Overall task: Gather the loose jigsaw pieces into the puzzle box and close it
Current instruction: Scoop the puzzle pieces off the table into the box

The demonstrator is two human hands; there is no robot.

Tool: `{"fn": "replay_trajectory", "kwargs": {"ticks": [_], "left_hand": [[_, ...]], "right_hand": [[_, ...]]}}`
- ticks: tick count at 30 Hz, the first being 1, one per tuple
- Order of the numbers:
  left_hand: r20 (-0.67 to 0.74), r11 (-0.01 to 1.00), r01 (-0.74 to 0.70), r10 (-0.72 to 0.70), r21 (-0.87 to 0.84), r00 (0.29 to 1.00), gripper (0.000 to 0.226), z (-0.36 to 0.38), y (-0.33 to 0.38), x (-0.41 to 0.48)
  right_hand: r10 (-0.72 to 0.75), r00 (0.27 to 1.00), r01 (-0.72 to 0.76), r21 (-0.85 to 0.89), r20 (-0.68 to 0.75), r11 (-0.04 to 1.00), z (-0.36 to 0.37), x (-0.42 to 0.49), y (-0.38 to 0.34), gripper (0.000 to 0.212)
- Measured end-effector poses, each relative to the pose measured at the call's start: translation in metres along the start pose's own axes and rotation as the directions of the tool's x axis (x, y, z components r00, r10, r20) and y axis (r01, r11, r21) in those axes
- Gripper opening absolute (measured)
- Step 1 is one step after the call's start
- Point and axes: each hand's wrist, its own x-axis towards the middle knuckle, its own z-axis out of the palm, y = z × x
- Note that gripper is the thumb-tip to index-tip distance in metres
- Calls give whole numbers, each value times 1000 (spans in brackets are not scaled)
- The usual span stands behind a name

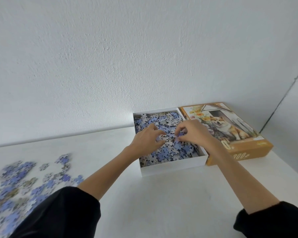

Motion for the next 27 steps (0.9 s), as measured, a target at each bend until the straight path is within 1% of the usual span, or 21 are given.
{"fn": "replay_trajectory", "kwargs": {"ticks": [1,3,5,8,10,11,12,14,16,17,20,22,24,27], "left_hand": [[-12,1000,-14,13,-7,1000,38,1,1,-2],[31,1000,-29,29,-9,999,37,4,0,-5],[77,998,-62,62,6,995,36,6,2,-8],[13,996,-73,73,-48,997,32,5,7,-10],[-50,999,-44,42,-26,998,32,7,9,-13],[-54,1000,-26,27,8,998,34,9,9,-14],[-31,999,-13,15,35,999,36,11,9,-16],[29,998,-17,15,55,999,39,14,7,-19],[32,998,-51,50,28,998,37,14,7,-22],[12,998,-65,65,1,998,35,14,7,-23],[-38,995,-84,82,-52,996,33,15,7,-30],[-16,994,-99,98,-53,995,36,15,6,-34],[-26,989,-114,112,-91,993,37,11,6,-37],[-117,985,-135,122,-104,986,39,2,2,-45]], "right_hand": [[5,1000,-5,-10,-9,1000,0,-3,0,19],[18,999,-16,-46,40,999,0,-9,2,23],[39,994,-34,-57,100,998,-1,-11,5,19],[49,992,-49,-3,119,999,-6,-13,3,18],[30,994,-27,-22,108,999,-3,-14,-1,28],[21,993,-16,-45,120,999,1,-15,-2,32],[18,991,-8,-71,136,997,3,-18,-3,32],[32,988,-19,-87,152,996,4,-21,-2,26],[43,986,-32,-68,159,997,0,-25,-2,22],[36,986,-25,-69,164,997,-1,-27,-3,25],[-4,985,26,-123,174,992,2,-34,-7,42],[-20,986,44,-148,163,988,6,-37,-8,43],[-30,992,44,-110,120,993,8,-39,-10,42],[-81,995,80,-25,-61,996,10,-40,-20,37]]}}
